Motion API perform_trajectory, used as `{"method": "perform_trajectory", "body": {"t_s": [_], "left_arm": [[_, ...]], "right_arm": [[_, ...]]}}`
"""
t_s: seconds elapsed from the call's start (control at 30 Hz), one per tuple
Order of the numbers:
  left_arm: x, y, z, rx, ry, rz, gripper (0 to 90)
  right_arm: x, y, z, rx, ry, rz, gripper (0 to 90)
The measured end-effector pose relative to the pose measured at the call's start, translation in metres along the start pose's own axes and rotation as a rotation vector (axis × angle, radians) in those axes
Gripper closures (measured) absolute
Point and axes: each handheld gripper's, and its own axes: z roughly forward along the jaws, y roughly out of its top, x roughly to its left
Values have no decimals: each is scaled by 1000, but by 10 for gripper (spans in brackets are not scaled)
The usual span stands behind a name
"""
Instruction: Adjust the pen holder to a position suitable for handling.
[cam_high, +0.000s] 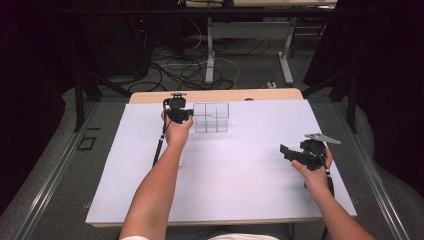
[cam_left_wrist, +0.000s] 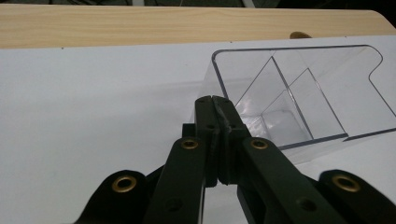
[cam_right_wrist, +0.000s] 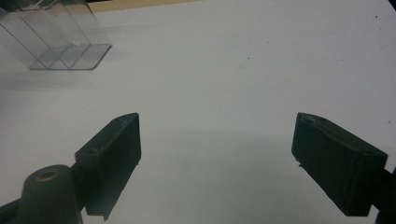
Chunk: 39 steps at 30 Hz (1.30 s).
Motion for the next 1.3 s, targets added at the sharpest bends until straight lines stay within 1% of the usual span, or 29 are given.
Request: {"method": "perform_trajectory", "body": {"t_s": [0.1, 0.17, 0.3, 0.47, 0.57, 0.6, 0.63, 0.67, 0.73, 0.77, 0.83, 0.9, 0.93, 0.97, 1.0, 1.07, 1.1, 1.13, 1.17, 1.2, 1.27, 1.3], "left_arm": [[-7, 0, 2, 1, -11, 15, 900], [-11, -1, 4, -7, -16, 18, 900], [-17, -1, 6, -11, -22, 21, 900], [-16, 0, 7, -12, -27, 25, 900], [-15, -1, 5, -9, -19, 45, 899], [-15, -1, 5, -6, -17, 44, 900], [-14, -2, 3, -2, -15, 56, 900], [-13, -2, 2, 4, -19, 58, 899], [-11, -3, -2, -5, -18, 76, 899], [-10, -3, -4, -12, -23, 74, 899], [-8, -4, -8, -19, -42, 66, 893], [-5, -5, -13, -33, -56, 72, 872], [-4, -6, -17, -31, -64, 81, 863], [-4, -7, -20, -46, -72, 76, 859], [-3, -8, -23, -50, -83, 77, 853], [-2, -9, -30, -46, -114, 95, 821], [-2, -11, -36, -55, -126, 102, 809], [-1, -13, -42, -69, -134, 122, 804], [0, -16, -48, -76, -149, 132, 796], [0, -18, -52, -81, -158, 130, 782], [3, -22, -61, -89, -165, 154, 764], [3, -24, -63, -89, -167, 156, 753]], "right_arm": [[0, 0, 0, 0, 1, 0, 150], [1, 0, 0, 1, 1, 5, 150], [0, 0, 0, 0, 3, 0, 150], [0, 0, 0, 2, 3, 2, 150], [0, 0, 0, 0, 4, 2, 150], [0, 0, -1, -1, 4, 2, 150], [0, 0, -1, -2, 2, 3, 150], [0, 0, -1, 0, 2, 10, 150], [0, 0, -1, 2, 1, 9, 150], [0, 0, -1, 2, 1, 9, 150], [1, 0, -1, 2, 2, 8, 150], [0, 0, -1, -2, 1, 2, 150], [1, 0, -1, -1, 3, 1, 150], [2, 0, 0, -1, 4, 3, 150], [2, 1, 1, 0, 2, -1, 150], [2, 0, 1, 4, 3, -2, 150], [2, 0, 1, 6, 4, -4, 150], [2, 0, 1, 4, 4, -5, 150], [2, 0, 0, 2, 5, -7, 150], [2, 0, 0, -2, 5, -12, 150], [2, 0, 0, 5, 2, 0, 151], [2, 0, 0, 5, 0, 5, 151]]}}
